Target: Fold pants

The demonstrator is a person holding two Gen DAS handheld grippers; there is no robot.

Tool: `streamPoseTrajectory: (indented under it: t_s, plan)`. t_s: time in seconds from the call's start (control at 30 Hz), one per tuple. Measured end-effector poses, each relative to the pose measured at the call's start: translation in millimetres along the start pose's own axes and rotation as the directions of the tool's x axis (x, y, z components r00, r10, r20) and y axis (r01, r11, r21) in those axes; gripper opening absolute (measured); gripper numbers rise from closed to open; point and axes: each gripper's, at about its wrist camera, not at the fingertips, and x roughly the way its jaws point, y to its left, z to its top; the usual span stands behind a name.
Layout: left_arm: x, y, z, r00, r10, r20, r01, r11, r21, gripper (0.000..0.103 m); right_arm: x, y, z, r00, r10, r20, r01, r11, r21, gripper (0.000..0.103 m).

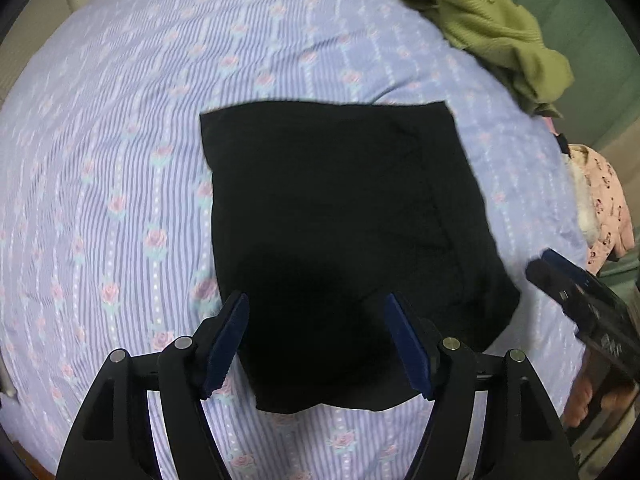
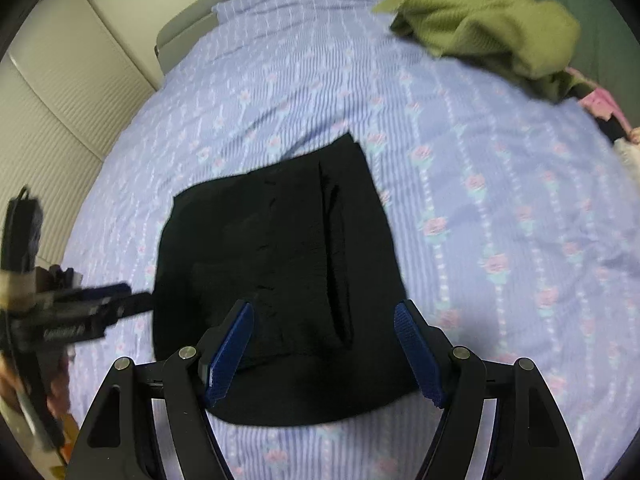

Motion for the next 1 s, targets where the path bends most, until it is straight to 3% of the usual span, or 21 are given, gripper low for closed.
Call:
streamPoseTrajectory:
  t_s: [0.2, 0.4, 0.47, 0.53, 0.67, 0.8, 1.0]
  plan:
    - [11.7, -4.4, -3.1, 1.000, -0.018, -0.006, 0.018, 1.000, 0.026, 0.070, 48.2, -0.2, 8.6, 0.998, 0.034, -0.056, -0.031, 0.998, 0.055, 0.074]
    - [13.2, 1.8, -3.8, 1.000, -0.017, -0.016, 0.017, 0.999, 0.027, 0.070, 89.8, -2.8, 7.6, 0.983, 0.065, -0.171, -0.043, 0.991, 0.127, 0.074]
    - [13.4, 6.1, -3.9, 1.000, -0.017, -0.019, 0.017, 1.000, 0.018, 0.070, 96.5, 1.5, 3.8, 0.978, 0.043, -0.202, -0.024, 0.995, 0.097, 0.060]
    - [13.1, 9.1, -3.7, 1.000, -0.019, -0.022, 0.019, 1.000, 0.009, 0.070, 95.1, 6.6, 2.1, 0.980, 0.013, -0.197, -0.002, 0.998, 0.055, 0.049]
    - [10.8, 10.4, -4.1, 0.999, -0.032, -0.019, 0.032, 0.999, 0.000, 0.070, 75.6, 18.3, 6.4, 0.988, -0.051, -0.146, 0.048, 0.998, -0.029, 0.040]
    - [7.3, 4.8, -5.5, 0.999, -0.037, -0.011, 0.037, 0.999, 0.010, 0.070, 53.3, 26.7, 10.0, 0.991, -0.104, -0.085, 0.095, 0.990, -0.101, 0.039]
    - [5.6, -3.5, -6.5, 0.999, -0.037, -0.011, 0.037, 0.999, 0.022, 0.070, 57.3, 10.6, 15.7, 0.983, -0.159, -0.096, 0.147, 0.981, -0.124, 0.039]
